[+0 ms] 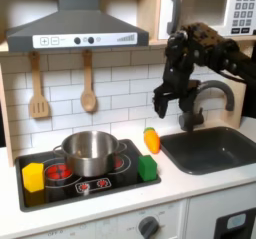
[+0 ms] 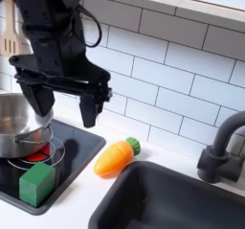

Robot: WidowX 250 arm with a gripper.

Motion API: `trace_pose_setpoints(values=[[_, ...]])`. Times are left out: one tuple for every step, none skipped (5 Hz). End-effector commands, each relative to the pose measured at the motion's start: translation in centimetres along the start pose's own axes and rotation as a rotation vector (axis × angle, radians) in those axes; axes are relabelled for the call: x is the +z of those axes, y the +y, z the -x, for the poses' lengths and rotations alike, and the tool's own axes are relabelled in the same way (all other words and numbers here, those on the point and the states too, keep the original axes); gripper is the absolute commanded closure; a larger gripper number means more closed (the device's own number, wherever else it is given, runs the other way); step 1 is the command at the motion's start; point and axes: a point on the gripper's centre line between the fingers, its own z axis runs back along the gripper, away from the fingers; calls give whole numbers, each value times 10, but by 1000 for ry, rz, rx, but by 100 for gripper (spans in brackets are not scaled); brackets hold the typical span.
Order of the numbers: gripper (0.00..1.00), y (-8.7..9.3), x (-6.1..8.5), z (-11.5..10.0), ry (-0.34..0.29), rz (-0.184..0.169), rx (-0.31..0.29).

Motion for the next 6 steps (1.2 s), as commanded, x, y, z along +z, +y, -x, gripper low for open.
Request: trace_pose_setpoints(values=[[0,24,-21,6,34,-68,-17],[0,34,-34,13,62,-99,-16],[0,37,-46,20,97,-108,-39],[0,42,-57,27,128,-116,-41],[0,45,-69,33,158,-122,-51],[0,56,-81,39,198,-139,-32]])
